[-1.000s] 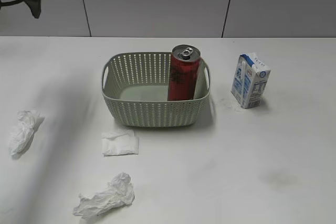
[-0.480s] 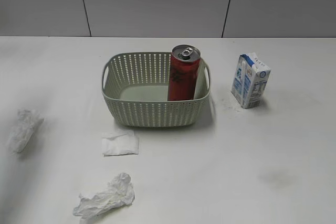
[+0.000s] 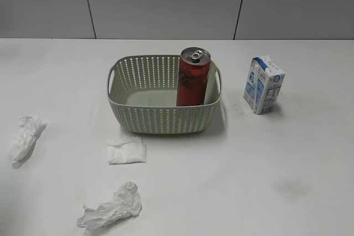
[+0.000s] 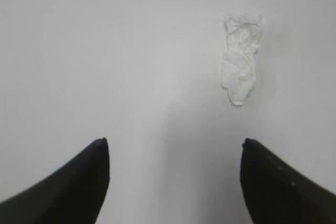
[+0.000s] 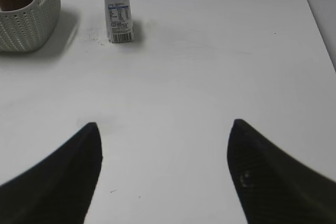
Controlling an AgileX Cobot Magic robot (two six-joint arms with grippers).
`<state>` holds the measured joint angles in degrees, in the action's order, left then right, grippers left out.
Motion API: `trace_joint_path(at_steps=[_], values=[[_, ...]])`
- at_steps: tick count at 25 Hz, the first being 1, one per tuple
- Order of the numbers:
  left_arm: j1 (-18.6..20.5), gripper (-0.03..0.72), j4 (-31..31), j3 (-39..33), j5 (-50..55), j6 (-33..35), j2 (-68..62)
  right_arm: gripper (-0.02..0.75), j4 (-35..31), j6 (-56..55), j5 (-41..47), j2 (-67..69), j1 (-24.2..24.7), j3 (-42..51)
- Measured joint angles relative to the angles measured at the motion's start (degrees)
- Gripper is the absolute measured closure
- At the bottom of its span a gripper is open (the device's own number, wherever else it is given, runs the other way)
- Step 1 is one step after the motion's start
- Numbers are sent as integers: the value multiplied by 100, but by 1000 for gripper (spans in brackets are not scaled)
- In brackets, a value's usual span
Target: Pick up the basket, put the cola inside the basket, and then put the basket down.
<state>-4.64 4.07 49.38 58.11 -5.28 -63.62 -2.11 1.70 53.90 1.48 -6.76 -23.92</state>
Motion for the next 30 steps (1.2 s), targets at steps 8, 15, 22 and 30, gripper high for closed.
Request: trace_joint_path(at_steps=[8,15,22,30], values=[[0,99,-39,-1419,-268,0,2059,174,0,-5,0,0,0,0],[0,99,-39,-1863,-300,0,3561,174,0,-5,0,0,0,0],[0,99,32,-1982,225,0,4624,175,0,-5,0,0,0,0],[0,99,38,-1994,225,0,5704,178,0,-11,0,0,0,0]])
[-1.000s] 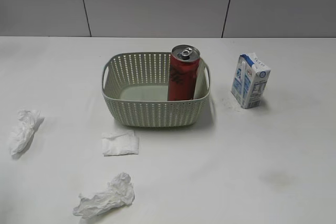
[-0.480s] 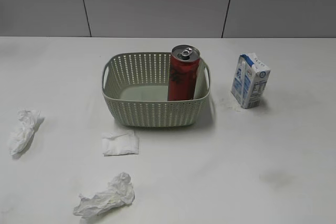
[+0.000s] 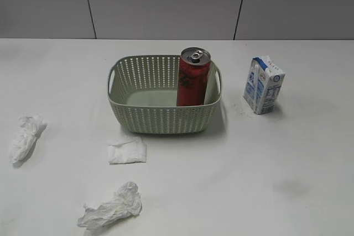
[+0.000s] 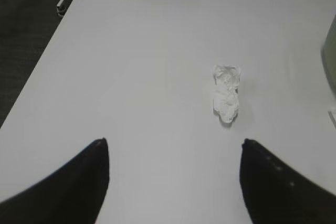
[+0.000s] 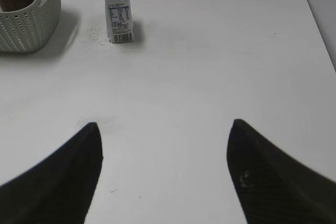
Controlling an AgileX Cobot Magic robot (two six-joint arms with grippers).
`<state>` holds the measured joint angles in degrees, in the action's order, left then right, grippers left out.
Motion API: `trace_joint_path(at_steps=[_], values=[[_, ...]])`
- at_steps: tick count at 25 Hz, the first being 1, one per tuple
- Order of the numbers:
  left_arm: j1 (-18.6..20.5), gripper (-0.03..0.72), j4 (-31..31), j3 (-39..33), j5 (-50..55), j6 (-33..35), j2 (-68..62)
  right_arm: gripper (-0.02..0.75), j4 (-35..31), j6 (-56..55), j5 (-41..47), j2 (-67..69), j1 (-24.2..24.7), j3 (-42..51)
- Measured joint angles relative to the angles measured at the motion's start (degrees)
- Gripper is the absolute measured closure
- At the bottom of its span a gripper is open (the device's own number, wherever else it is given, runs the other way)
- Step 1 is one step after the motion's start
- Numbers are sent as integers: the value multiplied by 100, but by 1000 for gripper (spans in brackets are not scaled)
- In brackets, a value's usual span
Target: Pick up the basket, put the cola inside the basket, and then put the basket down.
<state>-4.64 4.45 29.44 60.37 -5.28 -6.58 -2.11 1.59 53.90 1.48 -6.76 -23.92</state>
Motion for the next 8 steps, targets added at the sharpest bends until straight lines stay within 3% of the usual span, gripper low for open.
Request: trace_joint_path(at_steps=[8], values=[[0,99,25,-12,0,0,614,177,0,1,0,0,0,0]])
